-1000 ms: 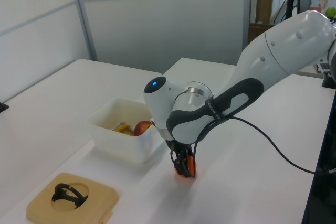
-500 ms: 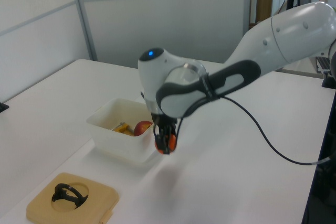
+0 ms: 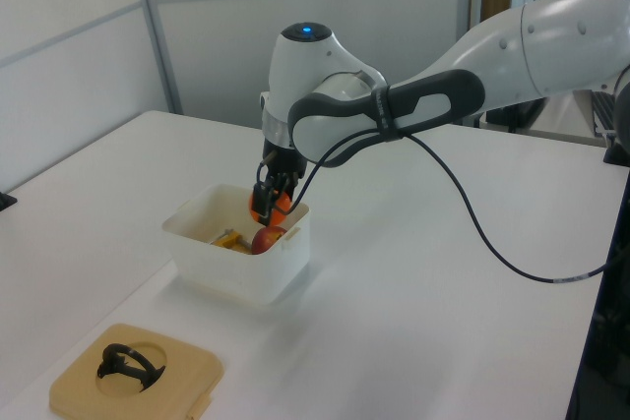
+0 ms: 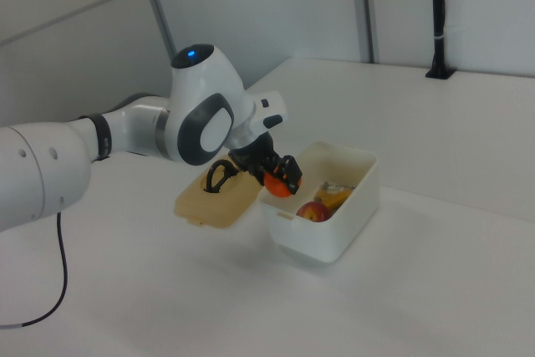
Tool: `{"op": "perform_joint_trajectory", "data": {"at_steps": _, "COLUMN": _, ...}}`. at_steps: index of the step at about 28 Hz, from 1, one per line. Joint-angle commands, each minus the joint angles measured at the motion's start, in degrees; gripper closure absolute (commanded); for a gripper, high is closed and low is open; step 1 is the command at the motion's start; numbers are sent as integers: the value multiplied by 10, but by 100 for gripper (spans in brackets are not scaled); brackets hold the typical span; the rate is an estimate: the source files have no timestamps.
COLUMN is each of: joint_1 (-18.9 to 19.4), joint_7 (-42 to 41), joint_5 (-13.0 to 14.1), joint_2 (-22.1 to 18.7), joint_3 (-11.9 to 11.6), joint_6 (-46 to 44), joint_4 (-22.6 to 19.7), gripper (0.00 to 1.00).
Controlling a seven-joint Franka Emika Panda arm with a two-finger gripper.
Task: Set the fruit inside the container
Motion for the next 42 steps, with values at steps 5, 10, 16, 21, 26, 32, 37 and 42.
{"op": "perform_joint_trajectory", "data": {"at_steps": 5, "joint_1": 3, "joint_7": 36, "joint_5": -20, "joint_2": 32, "joint_3": -3, "joint_6": 41, "joint_4": 8, "gripper": 0}}
{"op": "perform_joint_trajectory", "data": {"at_steps": 10, "joint_1": 2, "joint_7": 36, "joint_5": -29, "joint_2": 21, "joint_3": -10, "joint_6": 23, "joint_4": 7, "gripper": 0}}
{"op": "perform_joint_trajectory", "data": {"at_steps": 16, "joint_1": 0, "joint_7": 22, "joint_5": -29, "joint_2": 1, "joint_3": -16, "joint_6": -66, "joint_4": 10, "gripper": 0}}
{"op": "perform_joint_trajectory", "data": {"at_steps": 21, "joint_1": -10, "joint_7": -2, "joint_5": -26, "joint_2": -12, "joint_3": -17, "joint_6": -141, "joint_4": 16, "gripper": 0}}
{"op": "perform_joint_trajectory", "data": {"at_steps": 26, "joint_1": -16, "joint_7": -31, "joint_5": -25, "joint_2": -21, "joint_3": -17, "joint_6": -196, "joint_4": 19, "gripper": 0}}
{"op": "perform_joint_trajectory", "data": {"at_steps": 32, "joint_1": -22, "joint_7": -40, "joint_5": -24, "joint_2": -34, "joint_3": -14, "joint_6": -234, "joint_4": 18, "gripper": 0}}
{"op": "perform_joint_trajectory", "data": {"at_steps": 37, "joint_1": -23, "joint_7": -40, "joint_5": -30, "joint_2": -30, "joint_3": -16, "joint_6": -232, "joint_4": 19, "gripper": 0}}
{"op": "perform_joint_trajectory", "data": {"at_steps": 42, "joint_1": -22, "joint_7": -40, "joint_5": -32, "joint_2": -30, "joint_3": -16, "joint_6": -235, "joint_4": 19, "gripper": 0}}
